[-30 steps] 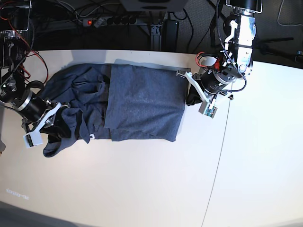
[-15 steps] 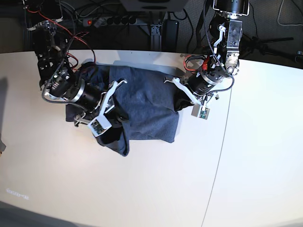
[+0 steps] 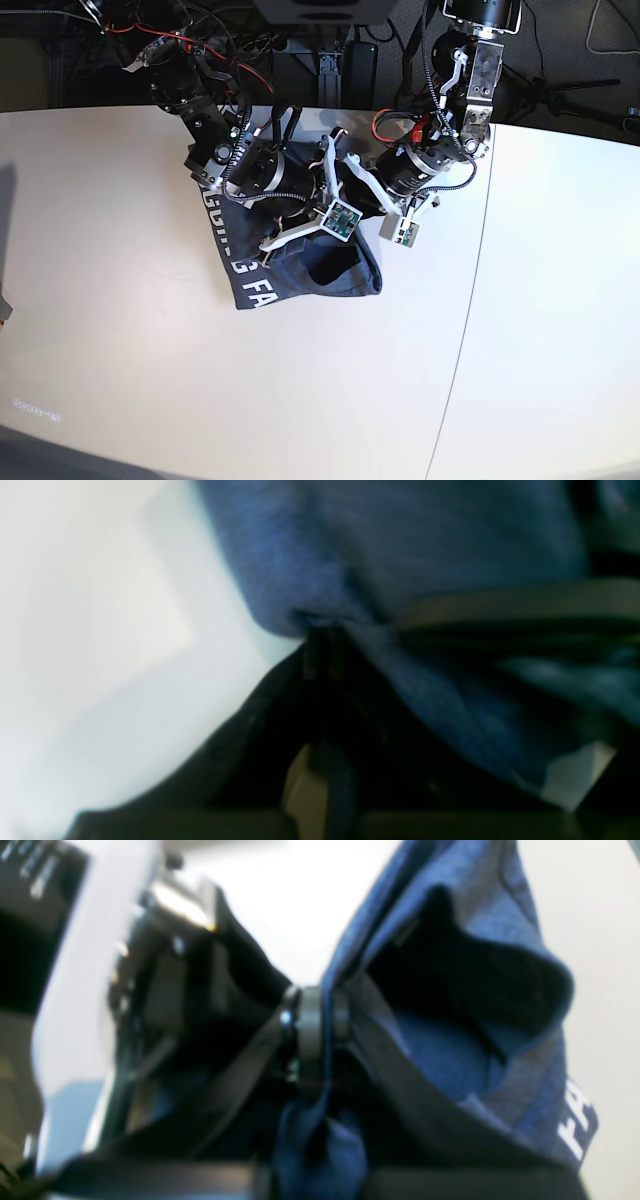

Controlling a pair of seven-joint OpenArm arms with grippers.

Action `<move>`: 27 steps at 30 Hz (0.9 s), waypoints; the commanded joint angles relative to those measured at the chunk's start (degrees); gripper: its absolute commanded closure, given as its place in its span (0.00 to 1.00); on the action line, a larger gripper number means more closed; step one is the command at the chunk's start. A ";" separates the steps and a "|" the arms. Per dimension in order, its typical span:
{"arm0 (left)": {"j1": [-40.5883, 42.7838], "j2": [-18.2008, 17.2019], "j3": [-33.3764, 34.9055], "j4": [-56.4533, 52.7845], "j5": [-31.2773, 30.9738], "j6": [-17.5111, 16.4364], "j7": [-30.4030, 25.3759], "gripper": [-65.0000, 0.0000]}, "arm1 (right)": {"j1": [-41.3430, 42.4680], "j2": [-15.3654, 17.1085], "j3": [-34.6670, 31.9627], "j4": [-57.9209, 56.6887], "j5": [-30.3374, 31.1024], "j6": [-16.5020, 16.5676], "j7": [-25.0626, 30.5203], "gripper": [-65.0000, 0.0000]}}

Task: Fold the T-shirt properly
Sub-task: 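Grasp the other strip end with the right gripper and fold it over, then release the right gripper and regrasp the folded bundle edge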

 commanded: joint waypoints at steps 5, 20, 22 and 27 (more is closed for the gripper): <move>1.40 -0.02 2.56 -1.29 4.15 -0.57 8.24 1.00 | 0.70 -0.20 -3.50 -0.04 -4.90 0.83 1.53 1.00; 1.29 -1.86 -14.75 4.70 -11.43 -4.04 16.76 1.00 | 0.55 -0.02 -3.43 -0.09 -1.86 0.87 1.51 0.95; 1.29 -3.37 -16.98 5.38 -14.08 -4.11 17.70 1.00 | 0.55 -0.04 -3.43 -0.09 -1.75 0.87 1.49 0.95; 1.46 -6.29 -18.80 5.46 -14.51 -4.52 17.70 1.00 | 0.57 -0.11 -3.43 -0.09 2.32 0.87 1.53 0.78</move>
